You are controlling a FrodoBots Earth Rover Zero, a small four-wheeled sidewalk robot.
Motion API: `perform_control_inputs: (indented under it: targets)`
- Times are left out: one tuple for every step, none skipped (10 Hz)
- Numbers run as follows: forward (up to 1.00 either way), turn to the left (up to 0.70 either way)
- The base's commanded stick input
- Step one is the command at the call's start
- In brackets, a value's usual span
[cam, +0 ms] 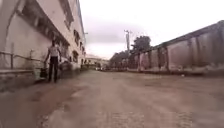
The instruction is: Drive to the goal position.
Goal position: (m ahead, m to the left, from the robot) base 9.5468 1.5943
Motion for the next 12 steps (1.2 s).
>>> perform_control_inputs:
  targets:
    - [0.85, 0.0]
    - [0.85, 0.0]
    - [0.85, 0.0]
    - [0.85, 0.0]
    - [0.85, 0.0]
    - [0.85, 0.0]
    - [0.85, -0.17]
    - [0.85, -0.34]
    - [0.85, -0.34]
    - [0.85, -0.34]
    - [0.85, -0.34]
    - [0.85, -0.34]
